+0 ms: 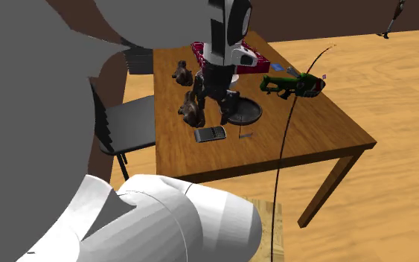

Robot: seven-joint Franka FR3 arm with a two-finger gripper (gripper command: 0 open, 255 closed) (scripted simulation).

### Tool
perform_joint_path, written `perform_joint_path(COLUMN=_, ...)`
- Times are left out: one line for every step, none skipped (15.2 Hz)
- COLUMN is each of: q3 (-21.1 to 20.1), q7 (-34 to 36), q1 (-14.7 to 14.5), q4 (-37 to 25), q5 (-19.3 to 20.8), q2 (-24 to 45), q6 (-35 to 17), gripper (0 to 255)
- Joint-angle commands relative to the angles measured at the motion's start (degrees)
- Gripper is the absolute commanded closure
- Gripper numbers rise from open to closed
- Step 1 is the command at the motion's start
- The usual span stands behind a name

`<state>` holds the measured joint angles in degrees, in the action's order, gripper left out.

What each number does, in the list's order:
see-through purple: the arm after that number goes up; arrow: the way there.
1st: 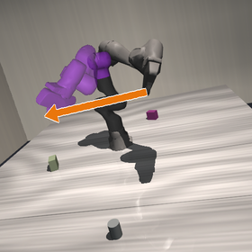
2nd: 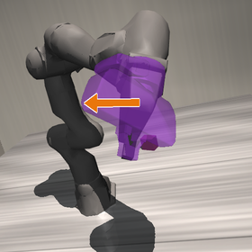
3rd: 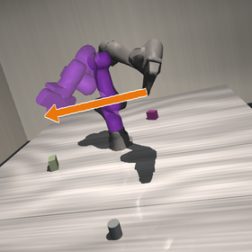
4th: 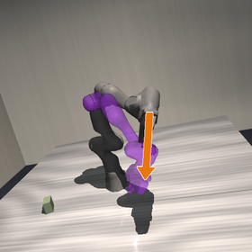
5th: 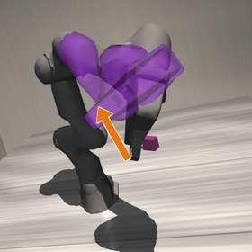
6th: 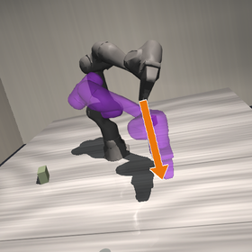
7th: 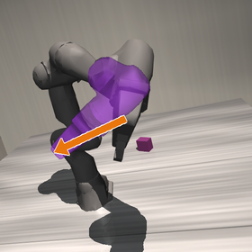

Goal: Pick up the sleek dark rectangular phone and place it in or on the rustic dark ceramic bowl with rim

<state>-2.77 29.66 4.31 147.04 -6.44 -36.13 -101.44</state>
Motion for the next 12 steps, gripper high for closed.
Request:
perform_joint_path(q3=-0.8, q7=4.7, q1=1.1, q4=1.0, q5=-2.0, q2=3.6, q6=-5.0, gripper=0)
perform_joint_path(q3=-1.2, q7=7.0, q1=1.5, q4=1.3, q5=-2.9, q2=5.3, q6=-7.3, gripper=0)
perform_joint_path(q3=-1.5, q7=9.1, q1=1.9, q4=1.6, q5=-3.9, q2=7.2, q6=-9.6, gripper=0)
perform_joint_path(q3=-1.8, q7=11.3, q1=2.3, q4=1.8, q5=-4.8, q2=9.1, q6=-12.0, gripper=0)
perform_joint_path(q3=-2.2, q7=13.3, q1=2.7, q4=2.0, q5=-5.8, q2=11.1, q6=-14.4, gripper=0)
perform_joint_path(q3=-2.5, q7=15.3, q1=3.1, q4=2.0, q5=-6.7, q2=13.1, q6=-16.7, gripper=0)
perform_joint_path(q3=-2.7, q7=17.3, q1=3.4, q4=2.1, q5=-7.6, q2=15.1, q6=-19.1, gripper=0)
perform_joint_path(q3=-2.7, q7=17.6, q1=3.5, q4=2.0, q5=-7.8, q2=15.5, q6=-19.5, gripper=0)
perform_joint_path(q3=-2.8, q7=17.5, q1=3.4, q4=2.5, q5=-8.0, q2=15.8, q6=-20.3, gripper=0)
perform_joint_path(q3=-2.9, q7=17.5, q1=3.3, q4=3.0, q5=-8.1, q2=16.2, q6=-21.2, gripper=0)
perform_joint_path(q3=-3.0, q7=17.4, q1=3.1, q4=3.5, q5=-8.3, q2=16.6, q6=-22.1, gripper=0)
perform_joint_path(q3=-3.2, q7=17.3, q1=3.0, q4=4.0, q5=-8.5, q2=17.1, q6=-23.0, gripper=0)
